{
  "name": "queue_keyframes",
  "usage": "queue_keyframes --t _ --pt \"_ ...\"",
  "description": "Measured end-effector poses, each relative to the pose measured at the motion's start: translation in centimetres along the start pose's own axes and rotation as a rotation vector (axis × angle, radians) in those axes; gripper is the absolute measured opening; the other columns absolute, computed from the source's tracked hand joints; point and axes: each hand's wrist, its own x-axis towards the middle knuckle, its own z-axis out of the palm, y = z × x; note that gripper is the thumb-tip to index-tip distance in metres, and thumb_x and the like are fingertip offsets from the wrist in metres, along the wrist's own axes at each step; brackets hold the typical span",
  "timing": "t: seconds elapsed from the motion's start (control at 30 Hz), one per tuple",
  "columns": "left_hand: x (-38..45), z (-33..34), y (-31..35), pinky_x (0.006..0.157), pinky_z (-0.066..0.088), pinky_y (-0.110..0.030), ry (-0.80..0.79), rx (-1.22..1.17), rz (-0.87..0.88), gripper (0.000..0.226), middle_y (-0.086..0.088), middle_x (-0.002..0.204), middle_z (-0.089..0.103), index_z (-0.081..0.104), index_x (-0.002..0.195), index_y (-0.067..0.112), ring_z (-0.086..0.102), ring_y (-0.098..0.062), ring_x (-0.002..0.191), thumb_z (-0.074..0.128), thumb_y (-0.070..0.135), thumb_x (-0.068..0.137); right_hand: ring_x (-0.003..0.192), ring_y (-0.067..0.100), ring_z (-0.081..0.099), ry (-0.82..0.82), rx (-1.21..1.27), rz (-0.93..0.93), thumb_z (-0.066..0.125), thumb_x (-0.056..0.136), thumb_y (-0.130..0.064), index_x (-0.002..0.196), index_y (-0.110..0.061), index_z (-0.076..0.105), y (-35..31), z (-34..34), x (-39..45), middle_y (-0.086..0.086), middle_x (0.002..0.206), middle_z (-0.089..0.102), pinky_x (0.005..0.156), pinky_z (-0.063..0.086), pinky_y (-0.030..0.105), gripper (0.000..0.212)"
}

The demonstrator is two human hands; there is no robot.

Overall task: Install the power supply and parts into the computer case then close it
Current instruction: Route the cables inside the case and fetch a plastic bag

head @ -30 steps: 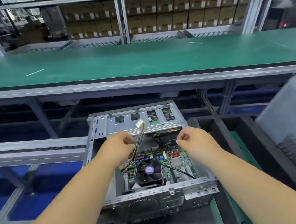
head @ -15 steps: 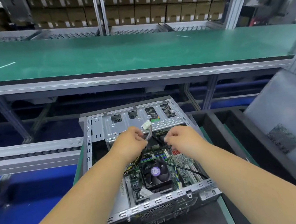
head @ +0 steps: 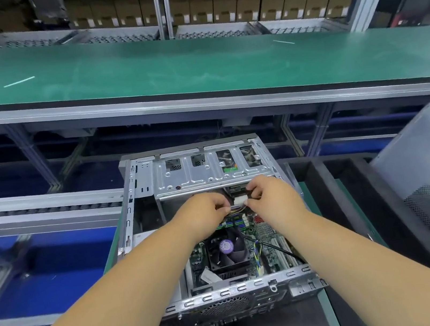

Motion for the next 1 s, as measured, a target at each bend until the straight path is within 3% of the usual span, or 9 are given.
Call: queue_keyframes --t 0.13,0.27,0.47,0.57,0.6,0.67,0.73,0.83,1.0 --pt "1.4 0.3 0.6 0.067 0.041 -0.023 -0.072 0.061 -0.072 0.022 -0.005 0.108 0.067 0.066 0.108 0.019 0.059 -0.021 0.089 0.047 0.025 0.100 0.109 0.025 0.063 -0.172 -0.120 -0.113 0.057 0.094 -0.016 0.123 -0.021 0.068 0.4 -0.1 -0.1 0.003 0.122 0.067 0.093 0.051 0.034 0.032" --pt "3.1 0.6 0.9 0.095 0.042 -0.028 -0.177 0.138 -0.191 0.033 -0.011 0.131 0.058 0.060 0.126 0.006 0.054 -0.027 0.120 0.041 0.010 0.100 0.135 0.024 0.045 -0.374 -0.215 -0.142 0.047 0.096 -0.005 0.151 -0.018 0.038 0.3 0.7 0.2 0.005 0.157 0.033 0.108 0.037 0.027 0.057" --pt "4.4 0.3 0.1 0.102 0.043 -0.035 -0.270 0.451 -0.231 0.037 -0.010 0.141 0.047 0.053 0.134 0.006 0.047 -0.026 0.127 0.043 0.005 0.098 0.136 0.032 0.041 -0.604 -0.367 -0.040 0.038 0.091 0.013 0.158 -0.019 0.012 -0.7 2.1 2.0 0.002 0.164 0.005 0.100 0.042 0.035 0.079" --pt "5.1 0.6 -0.6 0.102 0.039 -0.035 -0.275 0.523 -0.168 0.053 -0.014 0.150 0.036 0.025 0.151 0.007 0.040 -0.029 0.134 0.040 0.006 0.100 0.146 0.035 0.017 -0.597 -0.357 -0.036 0.033 0.094 0.008 0.158 -0.024 0.016 -0.4 3.0 3.0 0.004 0.164 0.011 0.113 0.031 0.046 0.074" --pt "5.2 0.6 -0.6 0.100 0.040 -0.036 -0.296 0.536 -0.169 0.056 -0.018 0.149 0.036 0.017 0.153 0.007 0.042 -0.032 0.131 0.039 0.007 0.101 0.146 0.035 0.013 -0.587 -0.350 -0.024 0.033 0.096 0.003 0.157 -0.024 0.019 -0.2 3.3 3.4 0.006 0.162 0.016 0.115 0.027 0.049 0.068" --pt "5.5 0.6 -0.8 0.098 0.042 -0.038 -0.315 0.495 -0.198 0.047 -0.020 0.142 0.043 0.025 0.150 0.006 0.048 -0.033 0.124 0.032 0.017 0.105 0.139 0.037 0.024 -0.535 -0.379 -0.030 0.033 0.100 -0.013 0.153 -0.019 0.032 0.1 4.0 4.1 0.014 0.155 0.033 0.113 0.028 0.047 0.053" --pt "5.8 0.6 -1.2 0.101 0.040 -0.038 -0.305 0.502 -0.168 0.042 -0.016 0.138 0.050 0.042 0.141 0.008 0.050 -0.031 0.123 0.029 0.026 0.106 0.122 0.038 0.038 -0.463 -0.460 -0.093 0.032 0.101 -0.023 0.138 -0.012 0.048 0.4 4.8 4.3 0.019 0.137 0.050 0.100 0.035 0.041 0.042" --pt "6.4 1.1 -1.3 0.096 0.042 -0.036 -0.331 0.469 -0.148 0.038 -0.015 0.132 0.054 0.044 0.139 0.007 0.053 -0.027 0.109 0.027 0.019 0.107 0.109 0.037 0.044 -0.379 -0.500 -0.179 0.034 0.098 -0.025 0.118 -0.008 0.059 1.0 5.7 4.0 0.019 0.118 0.057 0.082 0.029 0.036 0.036" --pt "7.0 1.4 -1.4 0.088 0.046 -0.034 -0.349 0.436 -0.177 0.028 -0.003 0.082 0.050 0.059 0.119 0.004 0.049 -0.023 0.087 0.040 0.008 0.100 0.107 0.034 0.049 -0.260 -0.518 -0.178 0.027 0.102 -0.043 0.103 -0.009 0.064 1.1 6.9 4.0 0.015 0.105 0.062 0.086 0.031 0.039 0.050"
